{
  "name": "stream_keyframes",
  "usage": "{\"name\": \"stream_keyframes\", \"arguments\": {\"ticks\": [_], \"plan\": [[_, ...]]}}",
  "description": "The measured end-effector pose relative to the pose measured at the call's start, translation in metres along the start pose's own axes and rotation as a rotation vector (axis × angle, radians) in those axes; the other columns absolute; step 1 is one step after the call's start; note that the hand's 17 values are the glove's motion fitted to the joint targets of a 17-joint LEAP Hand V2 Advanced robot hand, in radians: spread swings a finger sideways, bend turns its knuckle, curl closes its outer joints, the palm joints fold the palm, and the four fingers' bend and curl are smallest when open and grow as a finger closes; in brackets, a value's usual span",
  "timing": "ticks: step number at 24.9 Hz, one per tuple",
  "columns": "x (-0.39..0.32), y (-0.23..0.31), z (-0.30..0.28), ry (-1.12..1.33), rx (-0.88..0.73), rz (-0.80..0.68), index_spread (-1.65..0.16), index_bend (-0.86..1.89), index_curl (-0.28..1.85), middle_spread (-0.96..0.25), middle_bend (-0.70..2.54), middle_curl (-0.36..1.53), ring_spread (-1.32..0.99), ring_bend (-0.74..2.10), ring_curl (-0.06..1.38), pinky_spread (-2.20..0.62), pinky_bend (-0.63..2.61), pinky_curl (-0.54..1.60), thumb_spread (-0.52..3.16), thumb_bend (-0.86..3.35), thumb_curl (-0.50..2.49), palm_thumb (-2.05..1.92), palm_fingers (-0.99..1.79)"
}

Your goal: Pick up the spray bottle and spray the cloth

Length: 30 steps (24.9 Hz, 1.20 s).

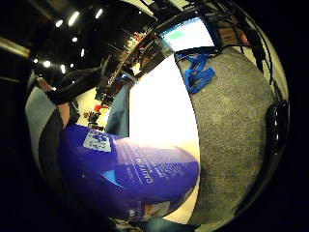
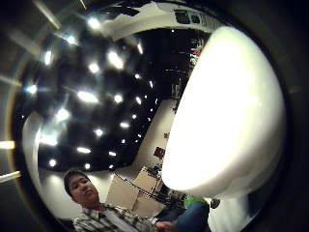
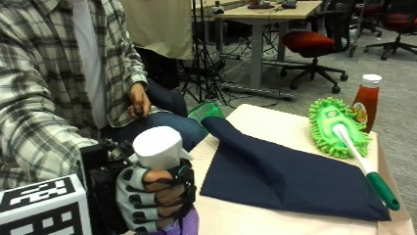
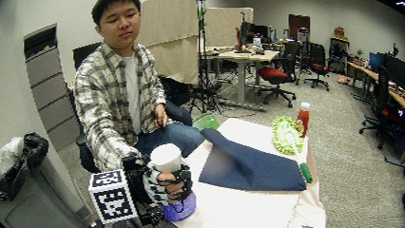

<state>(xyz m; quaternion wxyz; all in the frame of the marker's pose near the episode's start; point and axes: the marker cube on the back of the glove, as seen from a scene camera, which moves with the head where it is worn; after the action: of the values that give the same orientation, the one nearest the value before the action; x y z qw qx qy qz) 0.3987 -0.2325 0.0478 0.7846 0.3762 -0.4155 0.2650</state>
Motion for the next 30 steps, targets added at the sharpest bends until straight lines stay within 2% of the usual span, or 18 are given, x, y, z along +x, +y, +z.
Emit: {"name": "stream_keyframes", "arguments": {"ticks": [5,10,18,24,30], "plan": [[0.000,0.001,0.012,-0.009,0.050,-0.009,-0.30,0.20,0.47,-0.18,0.47,0.50,-0.22,0.52,0.44,-0.11,0.33,0.37,0.25,-0.02,0.70,1.13,1.27],[-0.012,0.000,-0.002,-0.004,-0.038,-0.022,-0.30,0.20,0.49,-0.18,0.48,0.50,-0.22,0.53,0.45,-0.11,0.33,0.38,0.20,-0.02,0.71,1.14,1.26],[-0.050,-0.006,-0.006,0.032,-0.075,-0.106,-0.30,0.20,0.52,-0.18,0.48,0.51,-0.22,0.53,0.46,-0.12,0.34,0.38,0.16,-0.03,0.73,1.13,1.26],[-0.079,-0.015,-0.006,0.044,-0.090,-0.106,-0.30,0.19,0.53,-0.18,0.49,0.52,-0.22,0.54,0.47,-0.12,0.34,0.39,0.14,-0.03,0.74,1.13,1.25],[-0.108,-0.022,-0.006,0.065,-0.113,-0.190,-0.31,0.19,0.54,-0.18,0.49,0.52,-0.22,0.54,0.47,-0.12,0.34,0.39,0.12,-0.03,0.75,1.13,1.25]]}}
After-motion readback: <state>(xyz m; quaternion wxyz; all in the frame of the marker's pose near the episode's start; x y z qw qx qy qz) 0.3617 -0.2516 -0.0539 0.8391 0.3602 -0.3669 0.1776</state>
